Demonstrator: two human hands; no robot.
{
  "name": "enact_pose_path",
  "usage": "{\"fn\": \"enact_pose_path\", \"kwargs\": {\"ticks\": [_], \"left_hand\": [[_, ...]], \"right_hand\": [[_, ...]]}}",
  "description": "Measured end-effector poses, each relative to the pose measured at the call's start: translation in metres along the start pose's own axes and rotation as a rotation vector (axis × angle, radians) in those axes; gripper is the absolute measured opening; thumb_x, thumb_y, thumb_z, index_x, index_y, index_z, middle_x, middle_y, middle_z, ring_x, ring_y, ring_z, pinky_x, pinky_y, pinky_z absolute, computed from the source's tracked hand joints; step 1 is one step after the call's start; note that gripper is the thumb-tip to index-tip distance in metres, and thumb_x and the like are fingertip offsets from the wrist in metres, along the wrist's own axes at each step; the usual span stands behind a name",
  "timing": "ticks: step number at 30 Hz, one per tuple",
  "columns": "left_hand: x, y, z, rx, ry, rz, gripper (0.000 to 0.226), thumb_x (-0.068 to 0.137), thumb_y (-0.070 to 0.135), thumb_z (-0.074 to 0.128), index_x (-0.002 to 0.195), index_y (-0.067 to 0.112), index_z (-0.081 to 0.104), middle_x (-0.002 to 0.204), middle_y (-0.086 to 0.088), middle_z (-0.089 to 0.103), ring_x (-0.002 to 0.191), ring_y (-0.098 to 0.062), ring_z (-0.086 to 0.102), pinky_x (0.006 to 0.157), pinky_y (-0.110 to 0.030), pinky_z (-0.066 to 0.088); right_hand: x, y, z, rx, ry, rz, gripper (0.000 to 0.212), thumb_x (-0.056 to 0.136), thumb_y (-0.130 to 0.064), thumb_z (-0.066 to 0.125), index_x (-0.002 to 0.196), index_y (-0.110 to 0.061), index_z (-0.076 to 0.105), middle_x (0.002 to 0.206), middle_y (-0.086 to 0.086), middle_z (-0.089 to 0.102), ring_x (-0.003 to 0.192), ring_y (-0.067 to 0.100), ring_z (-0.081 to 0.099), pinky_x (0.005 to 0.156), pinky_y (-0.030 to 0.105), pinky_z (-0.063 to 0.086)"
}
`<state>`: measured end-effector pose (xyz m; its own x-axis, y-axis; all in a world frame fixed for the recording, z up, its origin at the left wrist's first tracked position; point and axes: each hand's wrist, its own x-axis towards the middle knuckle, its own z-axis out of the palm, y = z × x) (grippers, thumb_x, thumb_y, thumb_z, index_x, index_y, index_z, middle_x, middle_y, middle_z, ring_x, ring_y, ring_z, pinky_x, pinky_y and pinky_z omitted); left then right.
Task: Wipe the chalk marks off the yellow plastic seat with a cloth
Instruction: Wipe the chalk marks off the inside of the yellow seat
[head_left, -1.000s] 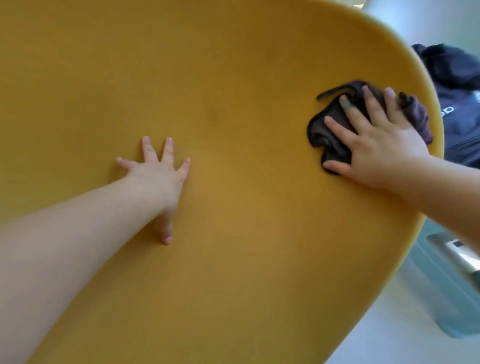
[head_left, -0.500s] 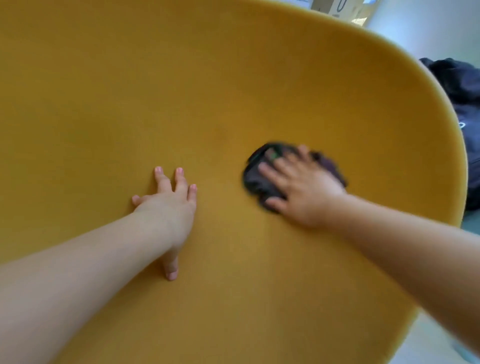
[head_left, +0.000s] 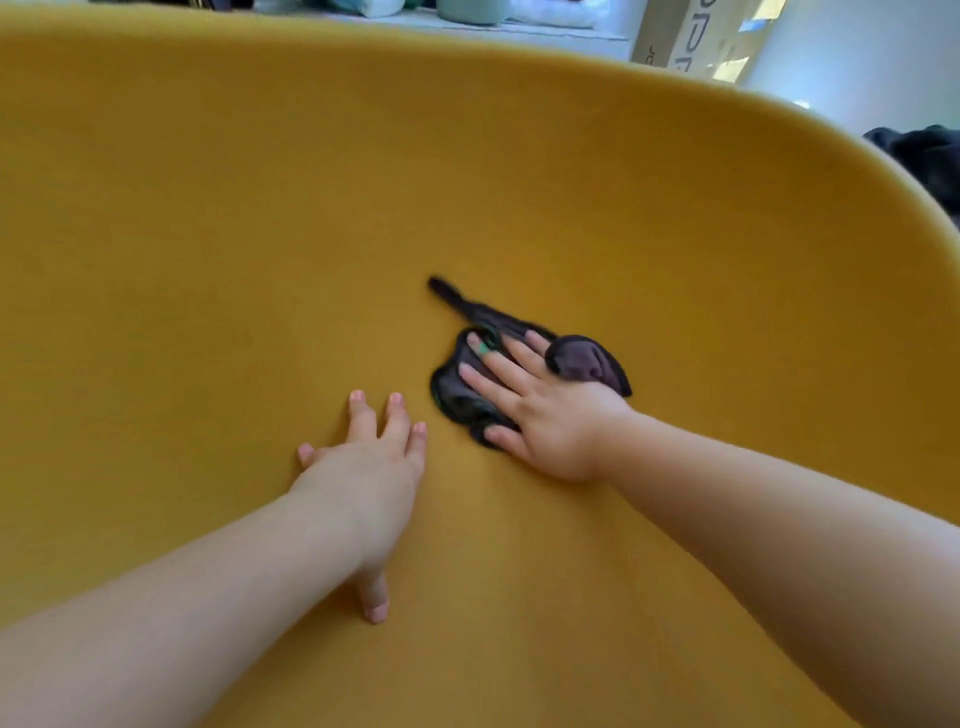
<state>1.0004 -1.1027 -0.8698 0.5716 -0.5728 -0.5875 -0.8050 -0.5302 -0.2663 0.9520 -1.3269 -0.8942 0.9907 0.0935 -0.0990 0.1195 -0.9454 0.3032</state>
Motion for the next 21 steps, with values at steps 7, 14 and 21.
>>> {"fn": "enact_pose_path", "kwargs": {"ticks": [7, 14, 21], "left_hand": [[-0.002, 0.002, 0.0, -0.04, 0.011, 0.0, 0.164, 0.048, 0.058, 0.092, 0.152, 0.011, -0.026, 0.157, -0.014, -0.033, 0.145, -0.05, -0.02, 0.105, -0.066, 0.039], [-0.001, 0.0, 0.0, -0.063, 0.007, 0.004, 0.163, 0.048, 0.053, 0.094, 0.153, 0.012, -0.023, 0.157, -0.011, -0.032, 0.145, -0.049, -0.02, 0.105, -0.068, 0.037], [0.0, 0.0, 0.0, -0.051, 0.016, 0.008, 0.164, 0.047, 0.054, 0.094, 0.152, 0.011, -0.025, 0.158, -0.012, -0.032, 0.146, -0.049, -0.019, 0.104, -0.067, 0.039]], "right_hand": [[0.006, 0.145, -0.106, -0.384, 0.348, 0.44, 0.122, 0.078, -0.091, 0.042, 0.163, -0.016, -0.002, 0.171, 0.014, 0.0, 0.157, 0.038, 0.0, 0.126, 0.052, -0.01], [0.117, 0.036, -0.103, 0.006, 0.562, 0.389, 0.109, 0.086, -0.082, 0.037, 0.163, -0.019, -0.006, 0.171, 0.01, -0.012, 0.155, 0.044, -0.011, 0.124, 0.06, -0.006], [0.02, 0.037, -0.005, -0.11, 0.265, 0.077, 0.104, 0.083, -0.084, 0.038, 0.164, -0.024, 0.01, 0.171, 0.007, 0.012, 0.157, 0.039, 0.002, 0.126, 0.052, -0.007]]}}
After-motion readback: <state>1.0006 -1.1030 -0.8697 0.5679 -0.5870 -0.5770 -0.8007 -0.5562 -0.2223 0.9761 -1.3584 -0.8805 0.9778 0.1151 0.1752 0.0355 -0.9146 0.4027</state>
